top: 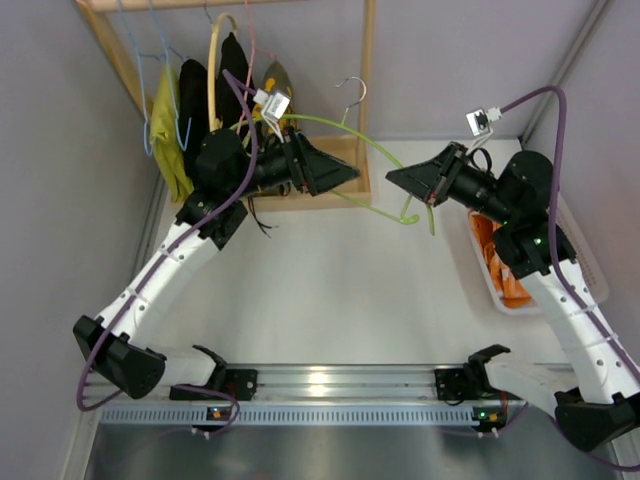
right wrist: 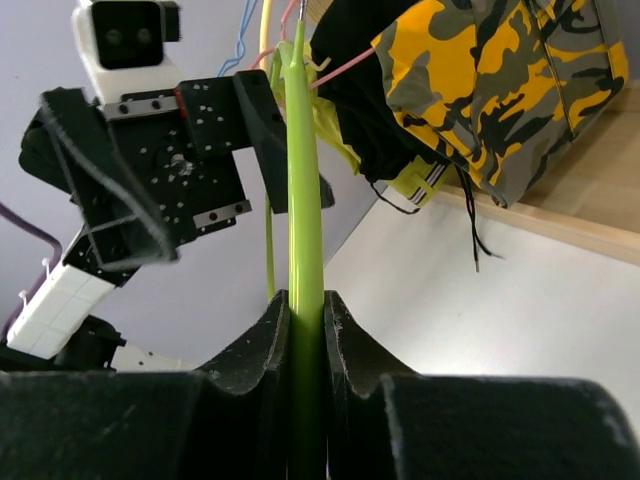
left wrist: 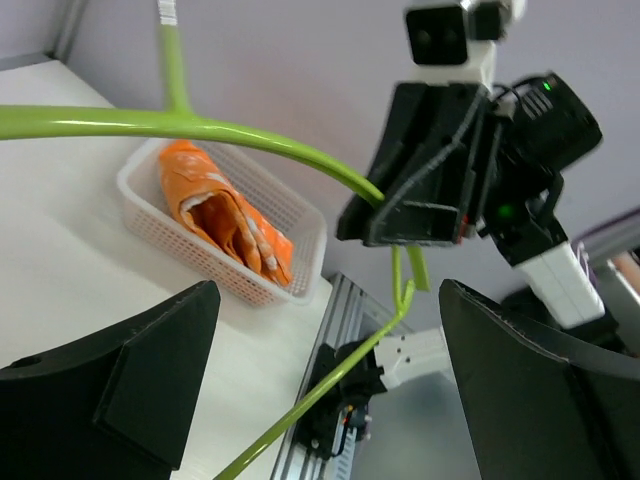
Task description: Remove the trousers from the hanger
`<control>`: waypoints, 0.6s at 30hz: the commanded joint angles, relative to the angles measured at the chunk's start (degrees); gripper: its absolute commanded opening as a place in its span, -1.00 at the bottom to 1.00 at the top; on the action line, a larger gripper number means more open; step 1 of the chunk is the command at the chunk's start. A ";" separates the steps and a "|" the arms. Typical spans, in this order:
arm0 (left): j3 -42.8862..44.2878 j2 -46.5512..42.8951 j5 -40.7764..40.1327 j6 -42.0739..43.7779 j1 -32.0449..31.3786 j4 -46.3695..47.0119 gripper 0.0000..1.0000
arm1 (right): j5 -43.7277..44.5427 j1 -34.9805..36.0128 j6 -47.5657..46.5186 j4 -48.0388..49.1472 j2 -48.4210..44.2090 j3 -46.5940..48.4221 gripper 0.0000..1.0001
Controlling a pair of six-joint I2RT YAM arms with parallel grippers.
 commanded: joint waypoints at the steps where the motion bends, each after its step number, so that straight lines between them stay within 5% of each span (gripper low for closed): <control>1: 3.51 0.62 11.55 7.30 -1.66 6.04 0.94 | 4.85 0.08 -1.96 1.84 1.15 3.33 -1.00; 11: 4.48 -0.16 15.44 12.92 -1.75 12.46 0.92 | 5.46 0.26 -4.85 -3.52 1.51 2.37 -1.00; 18: 5.27 -2.53 7.97 16.01 -1.48 12.46 0.95 | 9.07 0.34 -9.16 -6.60 0.46 2.89 -1.00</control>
